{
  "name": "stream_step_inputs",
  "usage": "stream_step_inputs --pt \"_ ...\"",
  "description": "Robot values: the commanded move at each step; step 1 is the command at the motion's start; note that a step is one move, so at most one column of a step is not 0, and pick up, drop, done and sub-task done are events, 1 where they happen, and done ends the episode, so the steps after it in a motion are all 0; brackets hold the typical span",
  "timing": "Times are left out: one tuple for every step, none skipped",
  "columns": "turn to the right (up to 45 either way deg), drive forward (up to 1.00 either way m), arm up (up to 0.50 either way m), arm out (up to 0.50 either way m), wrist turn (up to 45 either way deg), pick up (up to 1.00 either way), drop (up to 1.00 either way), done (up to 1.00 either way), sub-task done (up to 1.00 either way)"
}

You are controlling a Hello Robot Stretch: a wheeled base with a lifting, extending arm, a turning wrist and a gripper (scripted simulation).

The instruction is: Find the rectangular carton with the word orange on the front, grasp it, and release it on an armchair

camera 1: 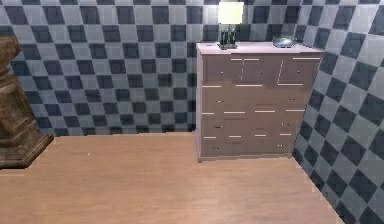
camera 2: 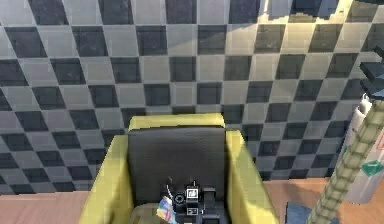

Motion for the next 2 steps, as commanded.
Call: stream_step_inputs --pt "0.0 0.0 0.0 -0.08 0.0 0.0 0.0 0.0 0.0" --pt "0.0 0.0 0.0 0.0 0.0 0.0 0.0 1.0 0.0"
